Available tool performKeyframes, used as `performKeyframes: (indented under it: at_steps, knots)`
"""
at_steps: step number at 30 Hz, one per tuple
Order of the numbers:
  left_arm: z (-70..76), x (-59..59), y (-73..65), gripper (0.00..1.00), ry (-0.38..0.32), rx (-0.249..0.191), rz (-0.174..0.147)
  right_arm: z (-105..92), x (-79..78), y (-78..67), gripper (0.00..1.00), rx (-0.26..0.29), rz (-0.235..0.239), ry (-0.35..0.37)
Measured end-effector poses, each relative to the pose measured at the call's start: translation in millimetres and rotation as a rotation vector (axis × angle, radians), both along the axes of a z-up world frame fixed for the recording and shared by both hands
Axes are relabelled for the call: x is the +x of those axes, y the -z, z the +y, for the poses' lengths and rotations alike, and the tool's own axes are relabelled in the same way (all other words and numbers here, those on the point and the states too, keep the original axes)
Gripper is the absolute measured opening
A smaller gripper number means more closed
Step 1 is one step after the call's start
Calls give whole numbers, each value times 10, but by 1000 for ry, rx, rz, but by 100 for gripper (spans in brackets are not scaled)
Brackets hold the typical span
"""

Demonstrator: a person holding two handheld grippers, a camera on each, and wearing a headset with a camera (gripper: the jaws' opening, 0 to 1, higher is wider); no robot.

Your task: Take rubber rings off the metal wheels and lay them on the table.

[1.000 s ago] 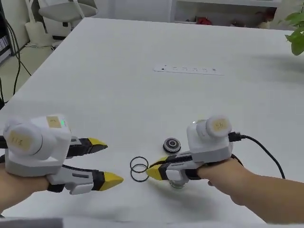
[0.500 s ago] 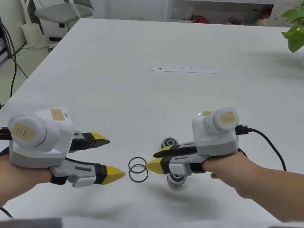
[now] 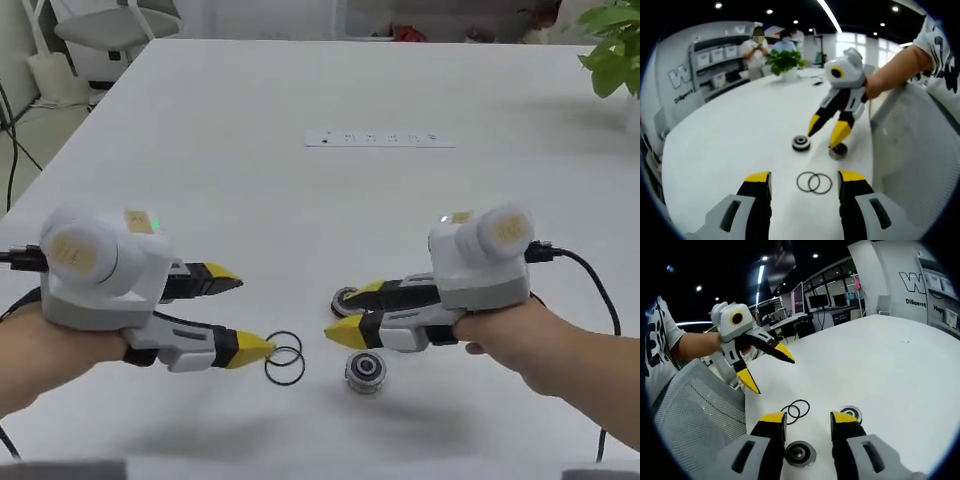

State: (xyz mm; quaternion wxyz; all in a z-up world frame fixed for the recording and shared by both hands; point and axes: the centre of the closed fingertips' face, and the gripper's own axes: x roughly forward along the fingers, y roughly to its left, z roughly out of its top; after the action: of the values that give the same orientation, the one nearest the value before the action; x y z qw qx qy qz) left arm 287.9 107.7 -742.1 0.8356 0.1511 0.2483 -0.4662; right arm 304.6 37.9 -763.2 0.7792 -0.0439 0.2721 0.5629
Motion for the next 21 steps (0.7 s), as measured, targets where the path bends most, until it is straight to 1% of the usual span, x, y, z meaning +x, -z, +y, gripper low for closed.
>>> performKeyframes:
  at_steps: [5, 7, 9, 13, 16, 21]
  knots:
    - [-13, 64, 13, 54, 6, 10, 4, -81, 73, -48, 35, 8, -14, 16]
    - [-28, 86, 18, 54, 10, 13, 4, -105, 114, -56, 39, 9, -37, 22]
    - [-47, 106, 28, 54, 15, 15, 6, -141, 145, -40, 42, -1, -43, 28]
    - [-86, 141, 46, 54, 28, 22, 9, -216, 195, -23, 40, -11, -38, 38]
    - [-114, 172, 55, 54, 34, 23, 13, -261, 233, -25, 39, -2, -31, 52]
    - [-173, 224, 71, 54, 46, 25, 16, -310, 251, 12, 37, -10, -28, 50]
